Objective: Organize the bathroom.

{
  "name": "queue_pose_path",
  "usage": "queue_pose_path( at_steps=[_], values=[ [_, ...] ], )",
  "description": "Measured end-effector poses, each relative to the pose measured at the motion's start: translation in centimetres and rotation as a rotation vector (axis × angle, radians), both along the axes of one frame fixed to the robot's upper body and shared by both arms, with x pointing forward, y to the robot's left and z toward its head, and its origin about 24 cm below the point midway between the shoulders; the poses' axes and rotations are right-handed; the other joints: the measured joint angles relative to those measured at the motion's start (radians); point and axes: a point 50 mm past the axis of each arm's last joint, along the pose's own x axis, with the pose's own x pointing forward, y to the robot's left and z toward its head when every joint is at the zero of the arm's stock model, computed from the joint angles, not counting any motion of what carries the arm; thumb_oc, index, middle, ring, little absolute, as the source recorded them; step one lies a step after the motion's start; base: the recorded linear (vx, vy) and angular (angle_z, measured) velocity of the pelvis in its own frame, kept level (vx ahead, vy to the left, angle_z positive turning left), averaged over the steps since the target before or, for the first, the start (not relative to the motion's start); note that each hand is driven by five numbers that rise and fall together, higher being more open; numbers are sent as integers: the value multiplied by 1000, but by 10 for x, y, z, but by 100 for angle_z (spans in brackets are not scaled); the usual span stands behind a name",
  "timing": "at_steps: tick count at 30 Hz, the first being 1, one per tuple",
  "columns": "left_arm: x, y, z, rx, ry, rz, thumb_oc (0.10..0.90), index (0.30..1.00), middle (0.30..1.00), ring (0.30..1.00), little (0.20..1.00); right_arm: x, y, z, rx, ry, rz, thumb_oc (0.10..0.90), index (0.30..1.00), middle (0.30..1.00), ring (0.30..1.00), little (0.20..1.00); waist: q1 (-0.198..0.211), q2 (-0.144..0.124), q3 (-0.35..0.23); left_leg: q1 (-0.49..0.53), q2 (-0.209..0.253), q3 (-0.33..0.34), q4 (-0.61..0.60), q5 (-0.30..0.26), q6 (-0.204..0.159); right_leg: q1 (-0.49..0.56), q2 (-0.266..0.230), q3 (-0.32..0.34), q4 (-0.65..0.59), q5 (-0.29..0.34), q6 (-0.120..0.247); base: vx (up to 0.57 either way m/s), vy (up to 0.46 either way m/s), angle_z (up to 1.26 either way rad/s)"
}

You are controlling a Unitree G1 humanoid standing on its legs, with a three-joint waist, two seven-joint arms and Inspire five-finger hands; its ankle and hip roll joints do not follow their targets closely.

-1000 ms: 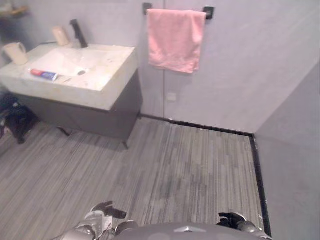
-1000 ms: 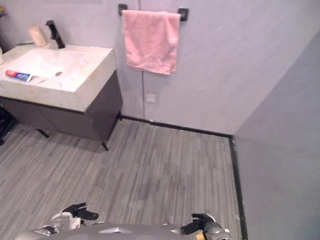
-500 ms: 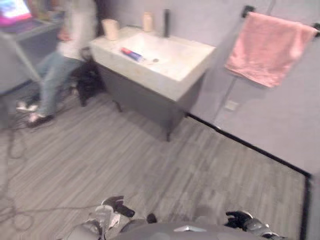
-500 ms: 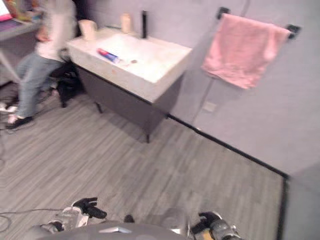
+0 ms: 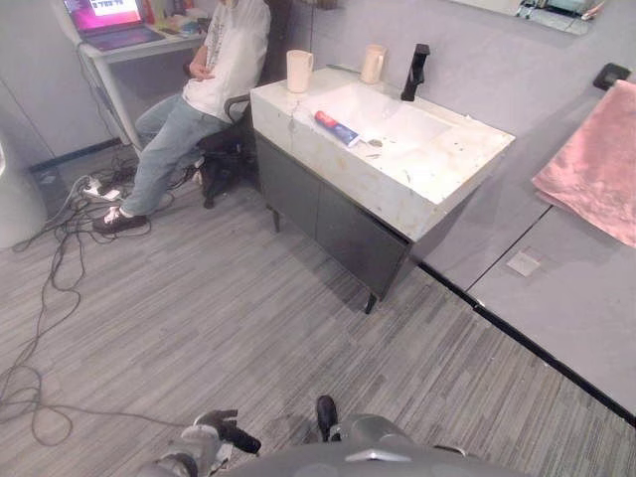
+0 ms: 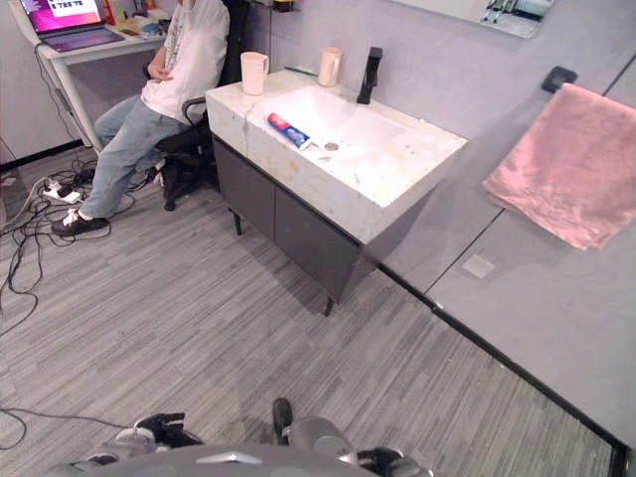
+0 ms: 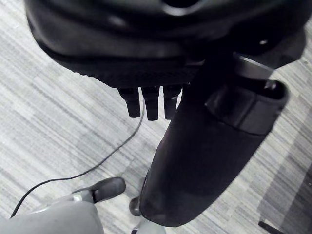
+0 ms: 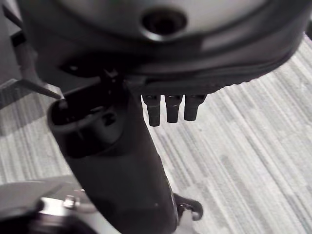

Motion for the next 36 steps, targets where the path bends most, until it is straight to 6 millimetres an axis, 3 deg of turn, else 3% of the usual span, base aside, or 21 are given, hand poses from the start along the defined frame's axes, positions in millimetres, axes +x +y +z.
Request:
queue_pose_path(
  at_steps=[1,2,3,5,6,9,10,11,13,14,16,18,21,22,23,24,25,27,29,34,36],
  values=[
    [0,-1,0,-2,-1,3,800,900,900,900,900,1,-1,0,-5,-3,4,800,900,900,900,900,3,-22,-6,-5,-14,8,40,-8,-13,30,-14,-1,-25,18,-32,194,-149,3],
    [1,-4,0,-10,-10,0,800,900,900,900,900,3,-4,1,-22,-10,8,800,900,900,900,900,12,-28,-2,-40,-24,35,158,-34,-73,83,-37,15,-76,25,-42,100,-92,6],
    [3,-5,0,-16,-17,-4,800,900,900,900,900,4,-6,2,-27,-17,8,800,900,900,900,900,17,-32,-1,-81,-24,57,253,-72,-77,115,-49,18,-102,27,-43,146,-219,5],
    [7,-5,1,-15,-40,-4,800,900,900,900,900,2,-8,2,-26,-18,-1,800,900,900,900,900,26,-31,-3,-155,45,91,400,-114,-121,148,-49,20,-111,7,-46,130,-230,4],
    [10,-5,2,-14,-48,1,800,900,900,900,900,9,-9,4,-27,-35,2,800,900,900,900,900,24,-22,3,-259,52,108,599,-80,-145,143,-48,21,-92,-10,-53,118,-194,-7],
    [24,-2,6,-8,-90,26,800,900,900,900,900,24,-12,7,-29,-75,-16,800,900,900,900,900,34,-24,22,-409,74,183,866,78,-134,152,-77,31,-80,-39,-75,172,-128,-14],
    [29,-1,8,-2,-103,14,800,900,900,900,900,24,-12,7,-26,-75,-38,800,900,900,900,900,35,-13,24,-421,94,192,879,22,-101,174,-78,48,-97,-54,-69,197,-50,-15],
    [28,1,8,4,-104,11,800,900,900,900,900,23,-13,7,-29,-70,-45,800,900,900,900,900,35,-18,32,-417,120,192,814,-29,-90,190,-78,61,-111,-57,-66,176,34,-22],
    [27,3,9,8,-101,18,800,900,900,900,900,24,-15,8,-33,-72,-46,800,900,900,900,900,42,-17,38,-399,169,186,637,-52,-98,200,-85,85,-109,-59,-55,288,104,-50],
    [24,6,8,17,-97,26,800,900,900,900,900,26,-15,8,-35,-83,-46,800,900,900,900,900,31,-13,43,-367,198,160,408,-41,-102,207,-93,118,-114,-75,-30,355,125,-69],
    [17,5,6,16,-75,25,800,900,900,900,900,28,-20,10,-48,-95,-45,800,900,900,900,900,23,12,52,-294,221,117,92,20,-116,213,-97,155,-107,-95,2,339,109,-63],
    [11,-2,3,0,-63,29,800,900,900,900,900,28,-31,13,-69,-101,-71,800,900,900,900,900,23,64,62,-235,232,73,-48,121,-159,215,-106,201,-108,-123,40,428,127,-85],
    [-1,6,2,18,-52,44,800,900,900,900,900,17,-31,10,-70,-84,-79,800,900,900,900,900,27,70,69,-197,240,156,-40,162,-140,192,-83,93,-38,-146,56,338,123,-88],
    [-7,17,3,47,-31,43,800,900,900,900,900,13,-26,8,-49,-81,-77,800,900,900,900,900,23,37,64,-182,223,178,-23,150,-132,201,-81,55,-31,-158,38,346,154,-52],
    [-8,21,4,60,-24,47,800,900,900,900,900,11,-24,8,-42,-83,-78,800,900,900,900,900,22,22,73,-195,218,185,35,117,-136,215,-94,50,-39,-168,33,427,226,-39],
    [1,26,7,69,-51,58,800,900,900,900,900,8,-20,6,-34,-75,-82,800,900,900,900,900,28,-9,81,-284,218,158,244,38,-137,246,-109,83,-77,-166,21,431,270,-51],
    [12,27,10,69,-91,58,800,900,900,900,900,5,-22,6,-43,-60,-88,800,900,900,900,900,55,-15,91,-334,200,85,274,-20,-140,256,-120,125,-81,-159,22,475,321,-62],
    [15,17,9,36,-109,52,800,900,900,900,900,10,-32,9,-79,-69,-93,800,900,900,900,900,53,14,113,-342,195,7,140,4,-129,274,-123,165,-95,-164,36,411,304,-84],
    [8,3,4,-2,-84,61,800,900,900,900,900,14,-44,13,-115,-84,-92,800,900,900,900,900,53,76,115,-308,201,-53,1,122,-114,282,-123,237,-85,-176,72,386,318,-113],
    [17,6,6,0,-92,59,800,900,900,900,900,19,-33,11,-89,-97,-91,800,900,900,900,900,49,66,114,-224,169,-4,-8,125,-57,256,-144,184,74,-200,97,318,318,-64],
    [34,3,10,-5,-115,22,800,900,900,900,900,20,-30,10,-83,-100,-93,800,900,900,900,900,47,59,115,-200,164,16,-16,116,-22,105,-128,163,386,-209,110,292,346,-22]
  ],
)
